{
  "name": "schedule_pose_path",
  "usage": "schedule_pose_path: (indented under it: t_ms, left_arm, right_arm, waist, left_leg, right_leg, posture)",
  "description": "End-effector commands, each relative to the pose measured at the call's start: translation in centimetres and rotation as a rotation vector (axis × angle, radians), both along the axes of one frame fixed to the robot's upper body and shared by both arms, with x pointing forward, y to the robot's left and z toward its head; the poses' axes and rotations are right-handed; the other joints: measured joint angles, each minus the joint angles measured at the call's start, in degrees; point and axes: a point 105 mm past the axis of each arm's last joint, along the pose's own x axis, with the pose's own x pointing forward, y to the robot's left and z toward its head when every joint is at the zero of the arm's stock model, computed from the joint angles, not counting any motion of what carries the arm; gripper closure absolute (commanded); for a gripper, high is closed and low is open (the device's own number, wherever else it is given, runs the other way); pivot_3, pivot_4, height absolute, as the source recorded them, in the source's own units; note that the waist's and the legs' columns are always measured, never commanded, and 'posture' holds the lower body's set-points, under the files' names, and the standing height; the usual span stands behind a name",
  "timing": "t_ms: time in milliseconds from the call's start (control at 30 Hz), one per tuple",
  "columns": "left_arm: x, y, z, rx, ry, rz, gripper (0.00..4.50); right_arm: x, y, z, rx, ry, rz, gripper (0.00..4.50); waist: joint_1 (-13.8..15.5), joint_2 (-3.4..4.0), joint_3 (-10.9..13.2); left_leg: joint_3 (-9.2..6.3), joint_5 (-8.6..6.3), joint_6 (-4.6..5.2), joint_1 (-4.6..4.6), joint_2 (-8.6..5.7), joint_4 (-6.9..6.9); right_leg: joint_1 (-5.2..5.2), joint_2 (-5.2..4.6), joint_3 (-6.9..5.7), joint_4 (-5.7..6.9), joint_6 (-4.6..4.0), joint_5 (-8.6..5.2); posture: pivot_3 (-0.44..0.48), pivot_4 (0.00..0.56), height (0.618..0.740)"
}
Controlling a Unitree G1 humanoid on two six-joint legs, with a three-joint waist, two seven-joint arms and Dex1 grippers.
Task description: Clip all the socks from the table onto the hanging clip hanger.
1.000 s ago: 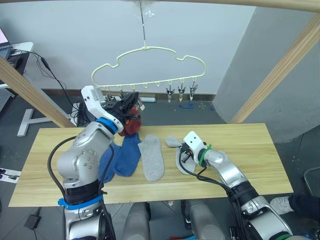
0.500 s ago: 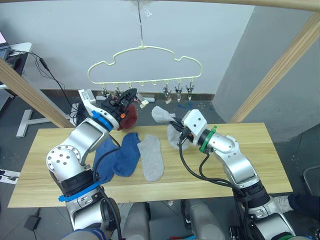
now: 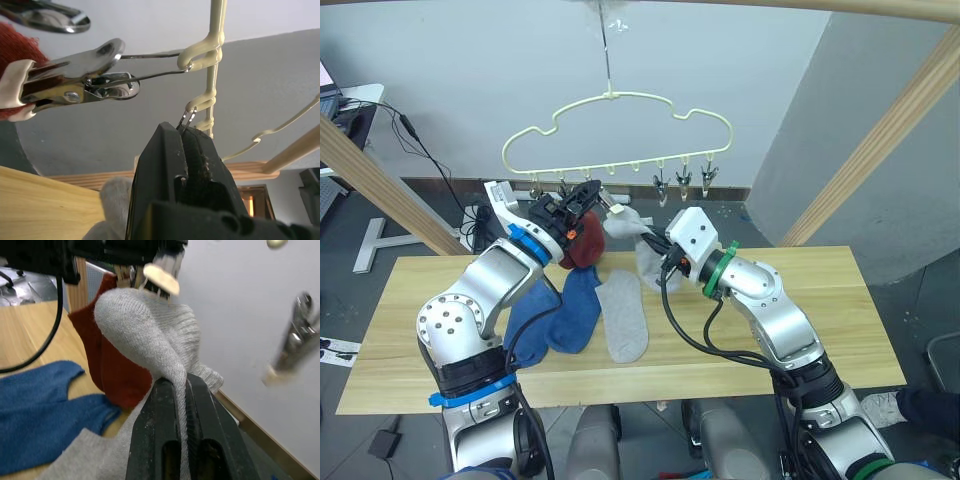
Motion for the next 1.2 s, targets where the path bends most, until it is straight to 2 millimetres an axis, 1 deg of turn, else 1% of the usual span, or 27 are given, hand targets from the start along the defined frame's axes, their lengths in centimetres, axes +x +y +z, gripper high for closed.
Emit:
schedule_pose_path:
  t_ms: [33, 200, 300, 467, 633, 767, 1000, 1200]
  left_arm:
    - [-0.2, 0.4, -0.6, 0.017, 0.022, 0.016, 4.5]
    - [-0.2, 0.8, -0.5, 0.014, 0.02, 0.027, 4.5]
    - [-0.2, 1.3, -0.4, 0.003, 0.019, 0.044, 4.5]
    - [0.0, 1.9, 0.1, -0.062, 0.019, 0.07, 4.5]
    - [-0.2, 1.0, 0.6, -0.077, 0.006, 0.029, 4.5]
    - [-0.5, 0.3, 0.2, -0.045, 0.012, -0.003, 4.5]
    - [-0.6, 0.4, 0.4, -0.06, 0.008, 0.0, 4.5]
    - [-0.4, 0.6, 1.3, -0.079, -0.022, 0.019, 4.5]
  right_arm:
    - [-0.7, 0.3, 2.0, 0.042, -0.056, 0.03, 4.46]
    - [-0.9, -0.1, 1.9, 0.044, -0.052, 0.032, 4.46]
    - [-1.2, -0.8, 1.8, 0.046, -0.046, 0.03, 4.46]
    - [-1.6, -1.3, 1.8, 0.069, -0.03, 0.036, 4.46]
    - [-1.7, -0.3, 2.2, 0.089, -0.036, 0.054, 4.46]
    - [-1.4, 0.3, 2.4, 0.102, -0.038, 0.048, 4.46]
    - [-1.1, 1.0, 2.6, 0.122, -0.041, 0.038, 4.46]
    - [-1.2, 1.0, 1.8, 0.101, -0.027, 0.044, 4.46]
  waist:
    - [0.0, 0.0, 0.0]
    - [0.0, 0.0, 0.0]
    - [0.0, 0.0, 0.0]
    - [0.0, 0.0, 0.0]
    - [0.0, 0.0, 0.0]
    - [0.0, 0.0, 0.0]
    - [0.1, 0.0, 0.0]
    - [0.2, 0.01, 0.0]
  left_leg:
    - [0.01, 0.0, 0.0, 0.0, 0.0, 0.0]
    - [0.0, 0.0, 0.0, 0.0, 0.0, -0.02]
    - [0.0, 0.0, 0.0, -0.01, 0.01, -0.05]
    - [0.01, 0.0, 0.0, -0.01, 0.01, -0.07]
    - [0.01, 0.0, 0.0, -0.01, 0.01, -0.08]
    - [0.01, 0.0, 0.0, -0.03, 0.0, -0.1]
    - [0.01, -0.01, 0.01, -0.07, 0.01, -0.19]
    - [0.01, -0.01, 0.01, -0.09, 0.01, -0.23]
  right_leg:
    - [0.0, 0.0, 0.01, 0.0, 0.0, 0.0]
    - [0.0, 0.0, 0.0, -0.01, 0.0, 0.0]
    - [-0.01, -0.01, 0.0, -0.06, 0.0, 0.0]
    - [-0.01, -0.01, 0.01, -0.09, 0.0, 0.0]
    - [-0.02, 0.0, 0.0, -0.1, 0.0, 0.0]
    - [-0.02, 0.0, 0.01, -0.16, 0.0, 0.0]
    - [-0.02, -0.01, -0.01, -0.32, 0.0, 0.0]
    - [-0.02, -0.01, -0.01, -0.43, 0.0, 0.0]
  posture:
    - [-0.086, 0.275, 0.74]
    - [-0.08, 0.277, 0.74]
    - [-0.08, 0.277, 0.74]
    - [-0.08, 0.277, 0.74]
    - [-0.082, 0.277, 0.74]
    - [-0.085, 0.277, 0.74]
    - [-0.085, 0.28, 0.74]
    - [-0.083, 0.282, 0.74]
